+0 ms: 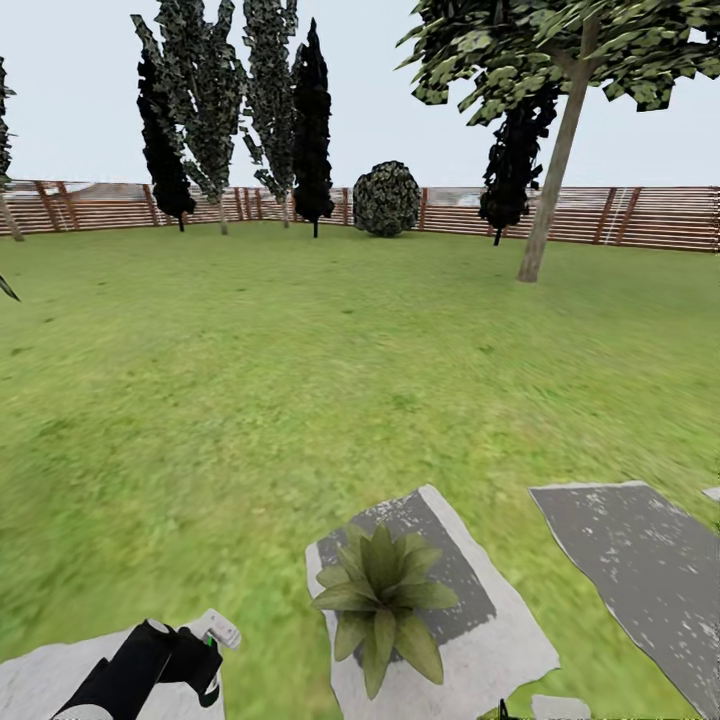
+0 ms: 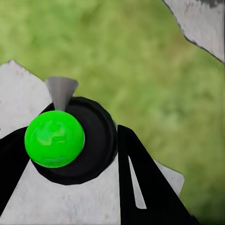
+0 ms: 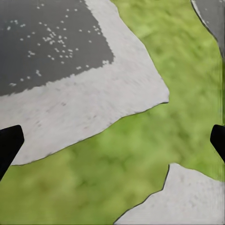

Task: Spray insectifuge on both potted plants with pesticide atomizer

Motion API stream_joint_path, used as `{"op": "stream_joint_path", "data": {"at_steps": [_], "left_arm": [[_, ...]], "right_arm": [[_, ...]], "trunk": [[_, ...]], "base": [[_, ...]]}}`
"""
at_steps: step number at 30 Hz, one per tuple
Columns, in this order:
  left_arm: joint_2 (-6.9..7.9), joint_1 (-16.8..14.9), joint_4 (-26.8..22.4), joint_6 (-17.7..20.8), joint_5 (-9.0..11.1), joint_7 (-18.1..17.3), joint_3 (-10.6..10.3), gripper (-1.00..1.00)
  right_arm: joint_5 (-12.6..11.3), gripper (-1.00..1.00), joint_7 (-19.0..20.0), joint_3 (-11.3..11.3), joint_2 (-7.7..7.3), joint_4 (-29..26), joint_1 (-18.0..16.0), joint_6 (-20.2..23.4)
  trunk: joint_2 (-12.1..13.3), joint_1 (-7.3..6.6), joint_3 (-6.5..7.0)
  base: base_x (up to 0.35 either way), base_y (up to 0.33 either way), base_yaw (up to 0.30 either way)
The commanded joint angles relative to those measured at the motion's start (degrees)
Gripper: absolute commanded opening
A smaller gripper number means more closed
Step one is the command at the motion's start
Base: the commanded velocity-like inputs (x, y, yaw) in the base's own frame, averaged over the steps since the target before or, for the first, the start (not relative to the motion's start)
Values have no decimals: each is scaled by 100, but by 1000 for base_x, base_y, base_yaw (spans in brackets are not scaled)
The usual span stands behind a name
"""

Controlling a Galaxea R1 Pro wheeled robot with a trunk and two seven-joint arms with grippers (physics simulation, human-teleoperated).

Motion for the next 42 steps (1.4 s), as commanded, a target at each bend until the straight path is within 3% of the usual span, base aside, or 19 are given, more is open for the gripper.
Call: {"op": "stream_joint_path", "data": {"at_steps": [1,6,11,15,28,42], "left_arm": [[-1,-10,-11,25,-28,-44,-4,-100],[43,-24,-15,19,-49,-303,-48,-100],[57,-29,-26,68,-255,-578,-53,-100],[68,-29,-30,225,-436,-650,-46,-100],[82,-29,-157,296,-721,-704,-47,-100],[81,-29,-160,292,-723,-704,-52,-100]], "right_arm": [[60,100,-25,-33,-1,-11,-5,-14],[62,100,-23,-25,-5,-18,-5,-14],[62,100,-23,-27,-5,-18,-5,-14],[64,100,-23,-25,-5,-18,-5,-14],[65,100,-23,-24,-5,-18,-5,-14],[65,100,-23,-29,-5,-18,-5,-14]], "trunk": [[-2,-1,-5],[-2,-1,-4],[-2,-1,-4],[-2,-1,-4],[-2,-1,-4],[-2,-1,-4]], "base": [[0,0,-60],[0,0,-12],[0,0,-19],[0,0,-194],[6,21,-195],[54,97,0]]}}
